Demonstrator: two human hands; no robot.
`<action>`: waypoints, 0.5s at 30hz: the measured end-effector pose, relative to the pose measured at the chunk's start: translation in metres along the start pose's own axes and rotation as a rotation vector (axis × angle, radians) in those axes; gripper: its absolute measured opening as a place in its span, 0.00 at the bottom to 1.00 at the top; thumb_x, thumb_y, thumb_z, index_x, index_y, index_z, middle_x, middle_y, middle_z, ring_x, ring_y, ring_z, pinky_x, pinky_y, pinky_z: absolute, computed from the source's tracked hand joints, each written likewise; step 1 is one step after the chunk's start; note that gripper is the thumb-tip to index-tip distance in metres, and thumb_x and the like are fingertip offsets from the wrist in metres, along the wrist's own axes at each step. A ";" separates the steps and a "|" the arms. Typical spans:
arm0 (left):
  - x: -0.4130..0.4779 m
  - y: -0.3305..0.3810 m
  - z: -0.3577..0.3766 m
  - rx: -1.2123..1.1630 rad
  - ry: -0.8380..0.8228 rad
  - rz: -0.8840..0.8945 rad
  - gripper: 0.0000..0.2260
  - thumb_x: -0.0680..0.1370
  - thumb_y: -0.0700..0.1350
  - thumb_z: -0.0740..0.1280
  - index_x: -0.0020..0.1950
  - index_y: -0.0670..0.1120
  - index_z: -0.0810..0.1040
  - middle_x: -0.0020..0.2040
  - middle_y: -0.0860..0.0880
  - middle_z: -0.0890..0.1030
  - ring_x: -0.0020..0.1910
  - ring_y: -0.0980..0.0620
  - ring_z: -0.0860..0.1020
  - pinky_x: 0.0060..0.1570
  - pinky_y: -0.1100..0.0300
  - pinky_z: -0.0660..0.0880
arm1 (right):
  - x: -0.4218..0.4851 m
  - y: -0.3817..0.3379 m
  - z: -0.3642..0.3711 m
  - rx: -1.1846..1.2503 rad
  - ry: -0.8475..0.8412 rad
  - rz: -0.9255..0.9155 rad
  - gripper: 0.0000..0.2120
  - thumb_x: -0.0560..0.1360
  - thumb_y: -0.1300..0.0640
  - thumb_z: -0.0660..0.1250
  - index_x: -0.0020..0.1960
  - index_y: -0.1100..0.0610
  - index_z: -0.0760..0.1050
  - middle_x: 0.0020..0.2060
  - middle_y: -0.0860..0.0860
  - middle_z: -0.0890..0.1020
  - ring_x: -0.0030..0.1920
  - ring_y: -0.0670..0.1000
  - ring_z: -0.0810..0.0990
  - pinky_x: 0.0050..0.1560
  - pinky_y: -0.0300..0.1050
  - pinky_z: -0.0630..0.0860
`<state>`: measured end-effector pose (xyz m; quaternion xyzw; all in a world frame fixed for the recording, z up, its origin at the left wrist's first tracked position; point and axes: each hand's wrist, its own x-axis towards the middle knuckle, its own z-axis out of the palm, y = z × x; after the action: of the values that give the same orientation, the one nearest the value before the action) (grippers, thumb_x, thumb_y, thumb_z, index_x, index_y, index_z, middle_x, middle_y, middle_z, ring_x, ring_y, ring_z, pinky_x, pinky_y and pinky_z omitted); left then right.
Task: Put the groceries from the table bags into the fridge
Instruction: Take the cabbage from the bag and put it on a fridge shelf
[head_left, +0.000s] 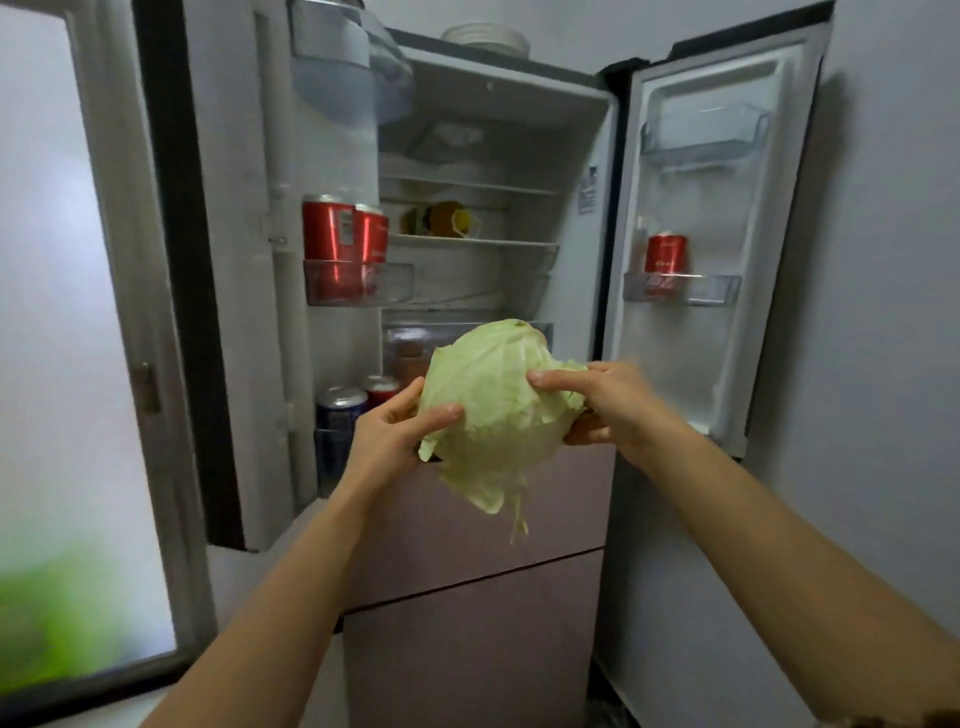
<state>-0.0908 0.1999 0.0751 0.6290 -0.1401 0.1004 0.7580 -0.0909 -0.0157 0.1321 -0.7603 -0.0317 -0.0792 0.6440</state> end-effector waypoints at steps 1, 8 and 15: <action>0.024 -0.009 0.006 0.004 -0.016 0.017 0.29 0.66 0.46 0.78 0.65 0.53 0.77 0.58 0.52 0.82 0.57 0.49 0.81 0.54 0.48 0.78 | 0.023 0.002 -0.007 0.008 0.011 -0.008 0.21 0.63 0.53 0.80 0.50 0.60 0.79 0.46 0.54 0.83 0.44 0.56 0.84 0.41 0.51 0.83; 0.190 -0.062 0.056 -0.046 0.079 0.147 0.27 0.69 0.44 0.74 0.67 0.52 0.75 0.56 0.56 0.83 0.53 0.57 0.81 0.46 0.62 0.80 | 0.202 0.009 -0.051 -0.023 0.000 -0.129 0.24 0.62 0.51 0.80 0.53 0.58 0.77 0.48 0.54 0.83 0.47 0.56 0.83 0.38 0.47 0.81; 0.344 -0.095 0.068 -0.081 0.234 0.117 0.29 0.68 0.48 0.75 0.68 0.50 0.75 0.60 0.52 0.81 0.57 0.50 0.80 0.55 0.47 0.79 | 0.358 0.001 -0.044 0.071 0.011 -0.120 0.21 0.64 0.52 0.79 0.53 0.57 0.77 0.43 0.50 0.81 0.42 0.51 0.80 0.34 0.43 0.77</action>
<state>0.2577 0.1070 0.1155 0.5727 -0.0911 0.2114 0.7868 0.2582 -0.0782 0.1959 -0.7331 -0.0768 -0.1206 0.6650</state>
